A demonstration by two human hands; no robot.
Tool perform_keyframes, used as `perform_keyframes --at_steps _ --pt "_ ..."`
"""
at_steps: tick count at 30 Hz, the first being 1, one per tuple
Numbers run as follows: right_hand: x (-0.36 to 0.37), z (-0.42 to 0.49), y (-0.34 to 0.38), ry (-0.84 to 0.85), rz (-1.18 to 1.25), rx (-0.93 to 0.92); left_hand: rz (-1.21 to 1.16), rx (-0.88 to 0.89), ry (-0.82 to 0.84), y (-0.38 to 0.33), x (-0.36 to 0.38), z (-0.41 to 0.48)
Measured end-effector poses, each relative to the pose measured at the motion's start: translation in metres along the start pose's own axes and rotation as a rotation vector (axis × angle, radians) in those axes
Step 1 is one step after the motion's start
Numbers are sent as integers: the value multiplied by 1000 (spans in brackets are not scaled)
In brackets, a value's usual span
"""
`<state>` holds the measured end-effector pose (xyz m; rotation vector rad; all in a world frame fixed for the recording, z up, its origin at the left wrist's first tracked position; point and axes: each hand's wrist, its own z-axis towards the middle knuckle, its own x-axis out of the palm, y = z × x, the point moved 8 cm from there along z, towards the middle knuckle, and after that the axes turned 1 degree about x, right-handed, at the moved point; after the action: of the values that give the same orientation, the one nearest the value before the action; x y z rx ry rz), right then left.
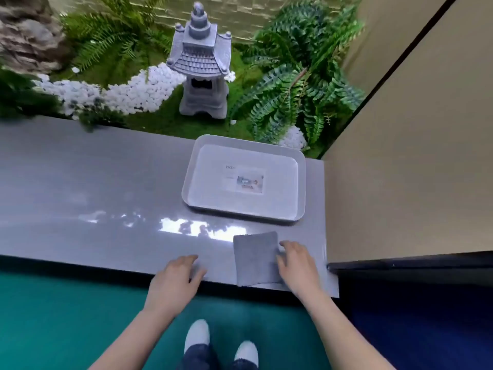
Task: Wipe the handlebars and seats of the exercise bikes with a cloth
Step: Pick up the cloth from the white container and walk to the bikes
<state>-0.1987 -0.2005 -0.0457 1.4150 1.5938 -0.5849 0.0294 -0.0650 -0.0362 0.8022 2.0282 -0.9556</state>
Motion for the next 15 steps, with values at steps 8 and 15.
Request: perform_keyframes --at_steps 8,15 --pt "28 46 9 -88 -79 -49 -72 -57 -18 30 41 3" --pt "27 49 10 -146 -136 -13 -116 -62 -20 36 38 1"
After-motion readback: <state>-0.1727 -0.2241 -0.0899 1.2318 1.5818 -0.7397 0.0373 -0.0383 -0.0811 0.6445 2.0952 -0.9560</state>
